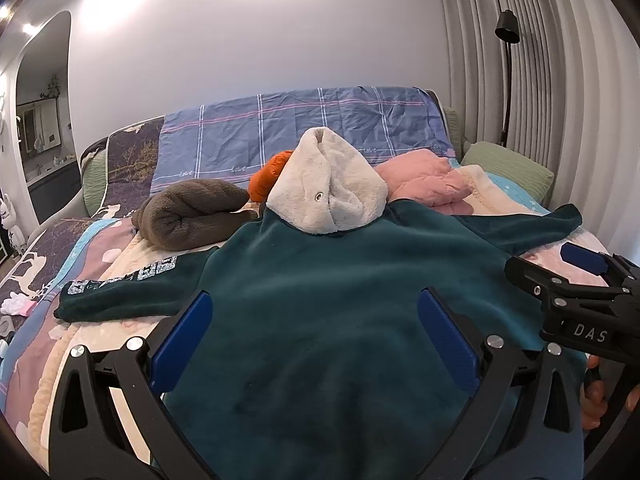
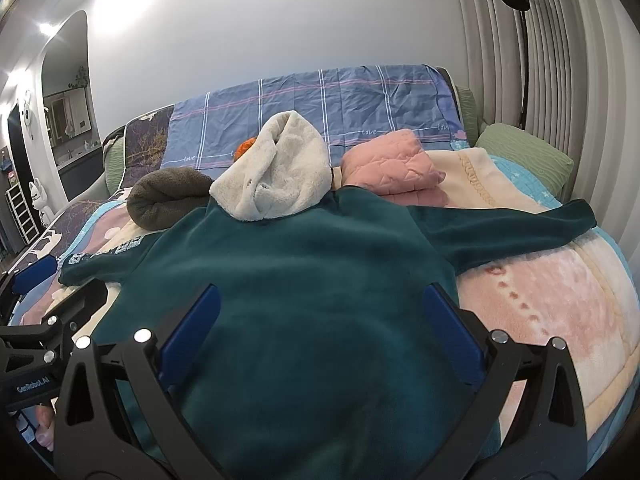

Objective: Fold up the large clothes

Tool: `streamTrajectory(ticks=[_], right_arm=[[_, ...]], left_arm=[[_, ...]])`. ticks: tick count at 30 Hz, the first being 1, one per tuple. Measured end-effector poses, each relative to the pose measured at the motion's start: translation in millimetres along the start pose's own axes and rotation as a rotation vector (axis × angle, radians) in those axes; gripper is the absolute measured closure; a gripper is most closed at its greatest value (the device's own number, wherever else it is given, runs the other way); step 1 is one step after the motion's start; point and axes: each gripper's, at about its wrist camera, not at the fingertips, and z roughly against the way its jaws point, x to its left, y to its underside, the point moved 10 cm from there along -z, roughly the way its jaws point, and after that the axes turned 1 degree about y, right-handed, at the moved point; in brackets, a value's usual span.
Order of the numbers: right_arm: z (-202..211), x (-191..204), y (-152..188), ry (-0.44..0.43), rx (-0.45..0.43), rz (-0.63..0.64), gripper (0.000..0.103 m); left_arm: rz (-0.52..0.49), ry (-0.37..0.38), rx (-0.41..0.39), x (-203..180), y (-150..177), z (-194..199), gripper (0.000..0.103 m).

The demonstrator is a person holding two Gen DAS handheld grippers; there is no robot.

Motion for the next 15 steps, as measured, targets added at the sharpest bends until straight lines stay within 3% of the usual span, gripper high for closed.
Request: streamTrajectory(ticks=[15], right_arm=[[-5.2, 0.9, 6.3, -0.011, 0.018, -0.004, 0.002]], left_arm=[[-0.012, 0.000, -0.002, -4.6, 2.3, 0.0, 0.001]])
